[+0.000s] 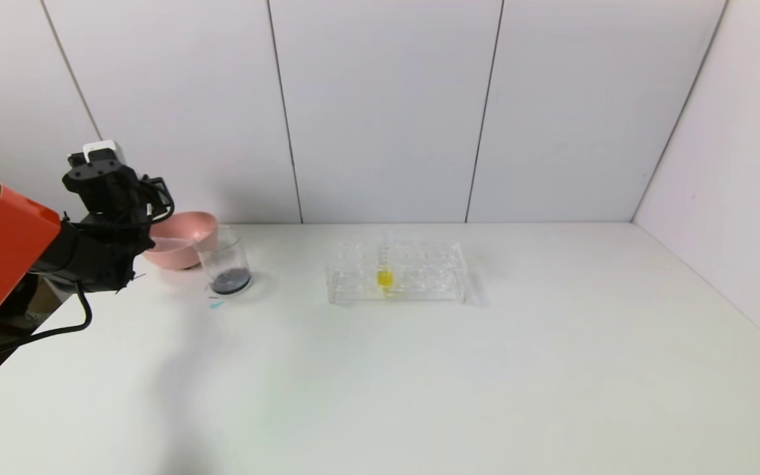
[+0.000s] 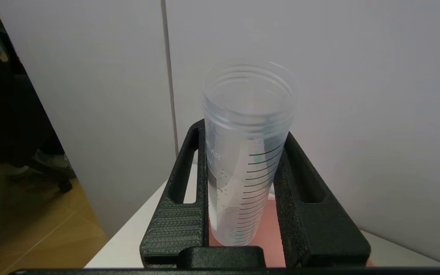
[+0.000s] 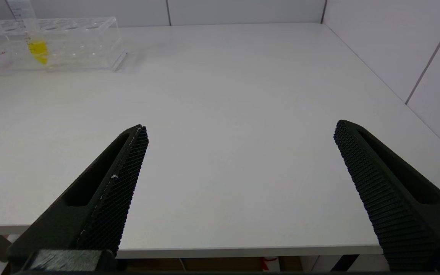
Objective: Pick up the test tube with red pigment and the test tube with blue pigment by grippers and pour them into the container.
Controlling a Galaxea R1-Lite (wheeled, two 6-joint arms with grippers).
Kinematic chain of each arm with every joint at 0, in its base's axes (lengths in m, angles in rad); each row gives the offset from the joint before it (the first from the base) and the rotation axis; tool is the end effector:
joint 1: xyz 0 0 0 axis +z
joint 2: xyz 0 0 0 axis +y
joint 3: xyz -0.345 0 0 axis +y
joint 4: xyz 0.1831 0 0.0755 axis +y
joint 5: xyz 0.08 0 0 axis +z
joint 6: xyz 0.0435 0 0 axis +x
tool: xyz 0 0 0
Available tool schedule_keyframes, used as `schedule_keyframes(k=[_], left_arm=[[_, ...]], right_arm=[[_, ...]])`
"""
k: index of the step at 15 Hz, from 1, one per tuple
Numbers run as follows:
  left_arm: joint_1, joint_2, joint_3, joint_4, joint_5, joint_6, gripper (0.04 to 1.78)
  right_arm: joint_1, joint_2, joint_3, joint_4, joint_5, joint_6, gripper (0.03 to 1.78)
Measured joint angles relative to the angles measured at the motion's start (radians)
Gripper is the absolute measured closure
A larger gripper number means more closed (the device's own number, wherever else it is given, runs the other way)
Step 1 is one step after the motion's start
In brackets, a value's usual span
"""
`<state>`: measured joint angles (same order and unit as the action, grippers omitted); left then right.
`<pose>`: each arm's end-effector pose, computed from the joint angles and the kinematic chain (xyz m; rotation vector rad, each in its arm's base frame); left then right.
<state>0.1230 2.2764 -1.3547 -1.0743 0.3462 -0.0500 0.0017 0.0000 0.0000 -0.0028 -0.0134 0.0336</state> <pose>0.5084 0.0777 0.1808 -0.0661 -0.1647 0.4644 -0.0384 -0.0006 0.0758 0.0336 -0.0030 -0.0117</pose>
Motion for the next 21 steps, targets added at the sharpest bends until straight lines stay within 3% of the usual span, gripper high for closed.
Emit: schedule_keyframes(k=[2,4,8,11,15,18,21], left_arm=[[-0.002,0.0,0.0,-0.006,0.0,0.0,1.24],[-0.003,-0.003,0.006,-0.005,0.0,0.0,1.06],[-0.008,-0.014,0.011,0.0,0.0,0.0,0.43],[-0.013,-0.025,0.016,0.003,0.0,-0.005,0.13],[-0.02,-0.111,0.047,0.119,-0.039,-0.018,0.04],[0.006,-0.202,0.054,0.261,-0.172,-0.012,0.04],[0.031,-0.292,0.061,0.382,-0.227,-0.009,0.04]], right_arm=[[-0.001,0.0,0.0,0.0,0.0,0.0,0.04],[-0.001,0.0,0.0,0.0,0.0,0.0,0.04],[0.0,0.0,0.0,0.0,0.0,0.0,0.04],[-0.001,0.0,0.0,0.0,0.0,0.0,0.04],[-0.001,0.0,0.0,0.0,0.0,0.0,0.04],[0.0,0.0,0.0,0.0,0.0,0.0,0.04],[-0.001,0.0,0.0,0.0,0.0,0.0,0.04]])
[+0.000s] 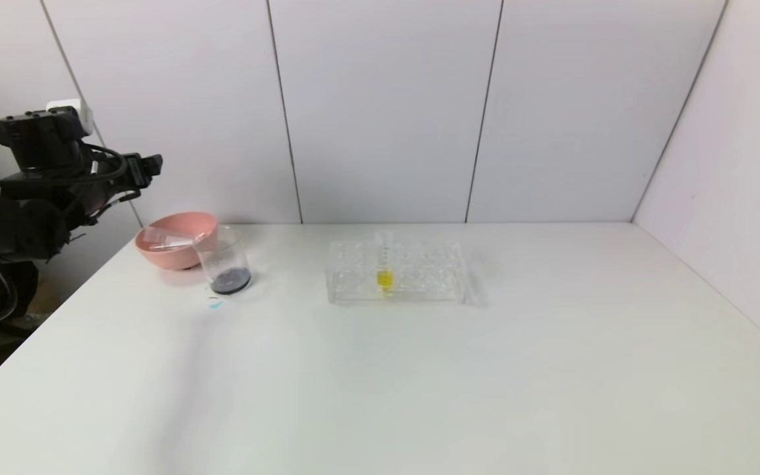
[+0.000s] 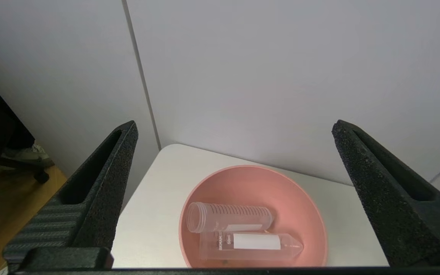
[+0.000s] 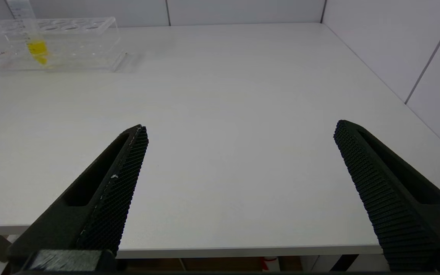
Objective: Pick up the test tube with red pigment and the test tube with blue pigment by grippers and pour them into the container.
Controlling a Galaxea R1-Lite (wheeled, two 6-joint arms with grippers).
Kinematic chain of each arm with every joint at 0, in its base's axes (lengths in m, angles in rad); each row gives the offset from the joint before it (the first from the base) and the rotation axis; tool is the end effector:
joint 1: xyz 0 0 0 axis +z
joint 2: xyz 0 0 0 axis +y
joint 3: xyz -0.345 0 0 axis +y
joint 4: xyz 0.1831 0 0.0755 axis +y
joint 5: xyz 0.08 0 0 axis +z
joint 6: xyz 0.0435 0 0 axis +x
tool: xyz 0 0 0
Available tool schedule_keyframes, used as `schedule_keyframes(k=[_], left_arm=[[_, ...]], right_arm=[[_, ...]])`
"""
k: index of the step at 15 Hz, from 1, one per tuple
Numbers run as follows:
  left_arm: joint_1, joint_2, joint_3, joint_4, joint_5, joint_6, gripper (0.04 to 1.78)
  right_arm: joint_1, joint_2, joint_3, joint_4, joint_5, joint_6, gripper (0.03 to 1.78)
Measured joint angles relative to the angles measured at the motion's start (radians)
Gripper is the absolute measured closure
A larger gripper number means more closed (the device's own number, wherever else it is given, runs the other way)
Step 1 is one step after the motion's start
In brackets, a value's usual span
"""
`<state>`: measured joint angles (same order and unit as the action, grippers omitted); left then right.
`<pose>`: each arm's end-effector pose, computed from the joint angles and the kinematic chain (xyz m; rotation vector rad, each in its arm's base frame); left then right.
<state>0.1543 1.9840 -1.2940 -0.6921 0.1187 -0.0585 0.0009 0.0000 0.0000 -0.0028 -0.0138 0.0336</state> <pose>0.4449 0.0744 0.2579 -0.0581 -0.0101 0.2729 -0.0384 -0.0006 0.0758 0.0336 -0.0030 -0.0129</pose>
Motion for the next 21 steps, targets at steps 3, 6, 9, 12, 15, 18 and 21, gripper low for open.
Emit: schedule_keyframes(k=[3,6,9,12,15,18,21], left_arm=[[0.018,-0.118,0.061,0.059,-0.047,0.001,0.04],[0.023,-0.278,0.203,0.057,-0.081,0.001,0.04],[0.024,-0.463,0.359,0.055,-0.088,0.002,0.04],[0.024,-0.678,0.48,0.046,-0.09,0.021,0.04],[0.023,-0.904,0.57,0.045,-0.097,0.053,0.04],[0.022,-1.127,0.69,0.049,-0.121,0.058,0.04],[0.02,-1.339,0.818,0.061,-0.187,0.032,0.04]], right_arm=[[0.0,0.0,0.0,0.0,0.0,0.0,0.04],[0.001,0.0,0.0,0.0,0.0,0.0,0.04],[0.0,0.0,0.0,0.0,0.0,0.0,0.04],[0.0,0.0,0.0,0.0,0.0,0.0,0.04],[0.0,0.0,0.0,0.0,0.0,0.0,0.04],[0.0,0.0,0.0,0.0,0.0,0.0,0.04],[0.0,0.0,0.0,0.0,0.0,0.0,0.04]])
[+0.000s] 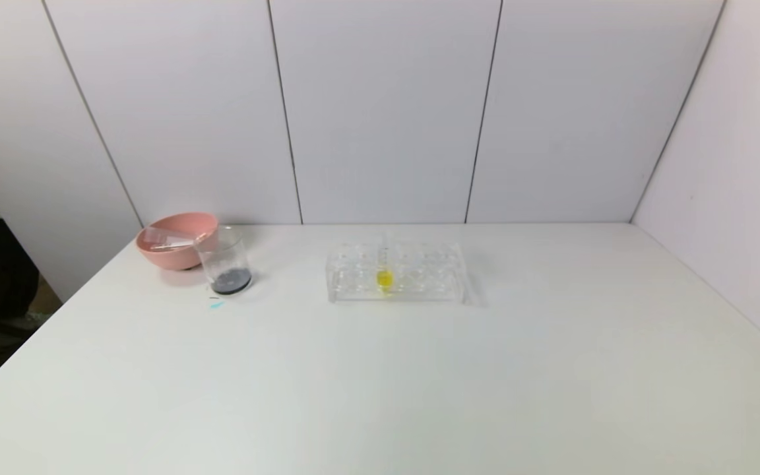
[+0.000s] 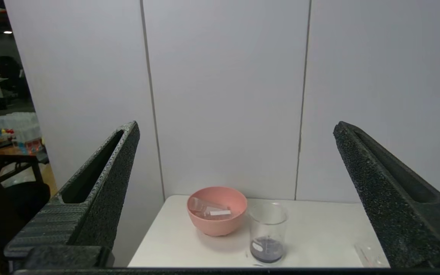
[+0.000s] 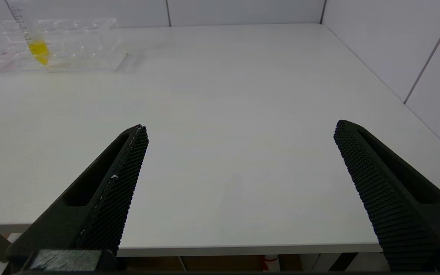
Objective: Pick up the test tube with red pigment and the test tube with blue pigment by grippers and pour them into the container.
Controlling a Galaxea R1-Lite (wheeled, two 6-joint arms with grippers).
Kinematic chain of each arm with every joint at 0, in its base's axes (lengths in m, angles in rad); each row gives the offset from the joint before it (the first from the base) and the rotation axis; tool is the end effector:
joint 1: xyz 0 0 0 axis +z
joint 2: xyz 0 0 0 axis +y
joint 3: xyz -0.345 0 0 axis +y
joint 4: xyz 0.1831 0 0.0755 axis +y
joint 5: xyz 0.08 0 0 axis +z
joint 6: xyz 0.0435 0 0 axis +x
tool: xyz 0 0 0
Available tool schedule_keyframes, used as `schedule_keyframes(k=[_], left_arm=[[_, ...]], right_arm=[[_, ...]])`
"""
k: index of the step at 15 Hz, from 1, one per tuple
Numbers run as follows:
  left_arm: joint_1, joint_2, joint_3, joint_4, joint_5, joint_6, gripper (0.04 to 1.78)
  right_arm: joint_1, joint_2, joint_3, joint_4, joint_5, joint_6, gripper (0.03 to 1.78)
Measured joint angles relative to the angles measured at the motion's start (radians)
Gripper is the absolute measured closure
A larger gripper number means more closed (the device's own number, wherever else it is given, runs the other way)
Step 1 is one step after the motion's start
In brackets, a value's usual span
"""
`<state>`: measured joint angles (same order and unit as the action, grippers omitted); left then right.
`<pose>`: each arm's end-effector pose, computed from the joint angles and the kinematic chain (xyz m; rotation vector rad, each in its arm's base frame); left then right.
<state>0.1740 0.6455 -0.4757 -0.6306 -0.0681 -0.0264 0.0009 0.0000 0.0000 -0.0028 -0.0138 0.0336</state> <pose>0.0283 0.0020 0.3059 0.0298 -0.4589 0.0980 -0.0384 -0.0006 0.0758 0.0336 -0.0030 -0.0129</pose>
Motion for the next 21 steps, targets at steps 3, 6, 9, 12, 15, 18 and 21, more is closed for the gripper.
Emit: schedule_keyframes(k=[3,6,9,12,15,18,21], left_arm=[[-0.012,-0.213,0.066,0.097,-0.048,-0.023,0.04],[-0.043,-0.329,0.084,0.177,-0.057,-0.091,0.04],[-0.115,-0.38,0.037,0.29,-0.055,-0.097,0.04],[-0.152,-0.494,0.029,0.415,-0.056,-0.074,0.04],[-0.171,-0.602,0.108,0.428,-0.01,-0.009,0.04],[-0.175,-0.636,0.307,0.362,0.039,0.037,0.04],[-0.176,-0.645,0.451,0.462,0.089,0.063,0.04]], right_arm=[[0.001,0.0,0.0,0.0,0.0,0.0,0.04],[0.0,0.0,0.0,0.0,0.0,0.0,0.04],[0.0,0.0,0.0,0.0,0.0,0.0,0.04],[0.0,0.0,0.0,0.0,0.0,0.0,0.04],[0.0,0.0,0.0,0.0,0.0,0.0,0.04],[0.0,0.0,0.0,0.0,0.0,0.0,0.04],[0.0,0.0,0.0,0.0,0.0,0.0,0.04]])
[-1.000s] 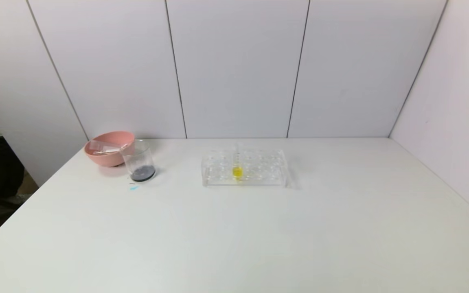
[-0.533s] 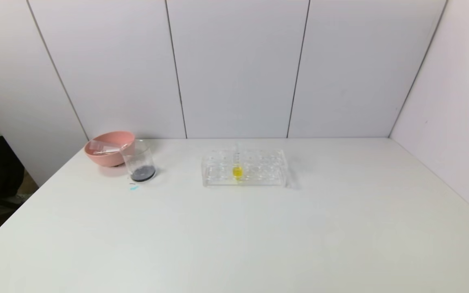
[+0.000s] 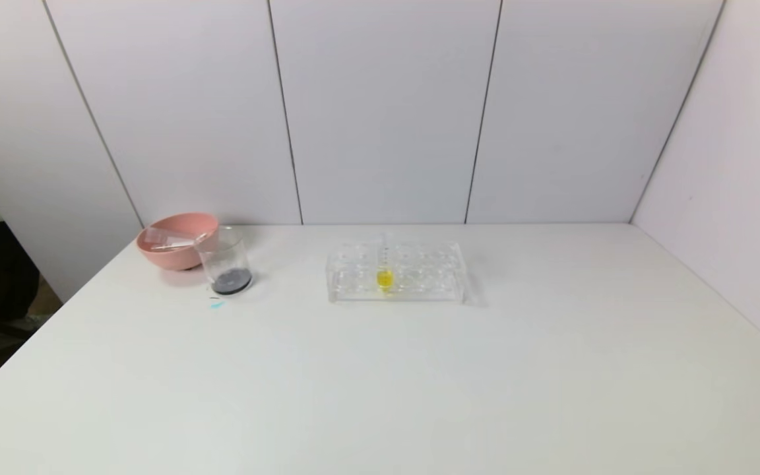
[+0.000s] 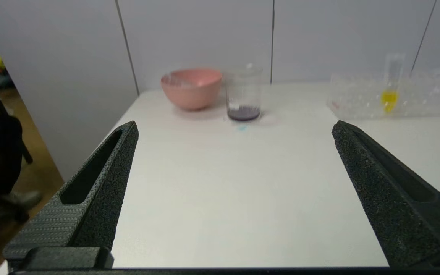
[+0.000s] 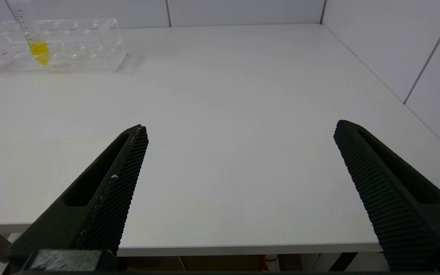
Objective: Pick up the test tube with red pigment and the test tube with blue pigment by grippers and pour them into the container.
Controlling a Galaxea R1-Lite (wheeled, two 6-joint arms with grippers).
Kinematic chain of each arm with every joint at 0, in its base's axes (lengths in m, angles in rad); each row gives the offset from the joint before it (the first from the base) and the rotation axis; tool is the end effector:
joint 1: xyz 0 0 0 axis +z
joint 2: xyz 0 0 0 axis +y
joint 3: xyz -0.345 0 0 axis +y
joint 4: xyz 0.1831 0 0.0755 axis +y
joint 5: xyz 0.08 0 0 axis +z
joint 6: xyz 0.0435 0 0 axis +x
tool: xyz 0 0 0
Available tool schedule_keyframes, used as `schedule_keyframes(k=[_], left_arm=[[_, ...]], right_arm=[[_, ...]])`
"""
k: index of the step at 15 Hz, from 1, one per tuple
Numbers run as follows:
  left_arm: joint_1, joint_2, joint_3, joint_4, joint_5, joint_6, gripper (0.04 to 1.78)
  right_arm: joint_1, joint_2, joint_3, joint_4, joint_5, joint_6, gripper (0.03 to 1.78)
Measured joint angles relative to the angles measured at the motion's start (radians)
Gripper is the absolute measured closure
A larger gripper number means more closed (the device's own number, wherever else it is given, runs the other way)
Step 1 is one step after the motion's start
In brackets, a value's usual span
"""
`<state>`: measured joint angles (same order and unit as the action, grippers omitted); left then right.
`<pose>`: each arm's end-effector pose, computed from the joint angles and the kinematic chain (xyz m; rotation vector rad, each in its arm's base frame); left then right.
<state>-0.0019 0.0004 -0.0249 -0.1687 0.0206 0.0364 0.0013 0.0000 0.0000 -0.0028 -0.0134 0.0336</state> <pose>-0.0426 0.0010 0.1038 0.0341 -0.1928 0.0222 -0.0384 -0.0006 0.0758 0.0336 -0.0030 -0.0121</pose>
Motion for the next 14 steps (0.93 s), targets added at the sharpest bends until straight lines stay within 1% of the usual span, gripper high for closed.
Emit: schedule_keyframes(k=[2,3,7,14], left_arm=[[0.001,0.0,0.018,0.133,0.003,-0.02,0.04],[0.001,0.0,0.022,0.164,0.003,-0.024,0.04],[0.0,-0.001,0.024,0.17,-0.002,-0.03,0.04],[0.0,0.0,0.025,0.173,0.004,-0.08,0.04]], right_arm=[[0.0,0.0,0.0,0.0,0.0,0.0,0.04],[0.0,0.0,0.0,0.0,0.0,0.0,0.04],[0.0,0.0,0.0,0.0,0.0,0.0,0.04],[0.0,0.0,0.0,0.0,0.002,-0.006,0.04]])
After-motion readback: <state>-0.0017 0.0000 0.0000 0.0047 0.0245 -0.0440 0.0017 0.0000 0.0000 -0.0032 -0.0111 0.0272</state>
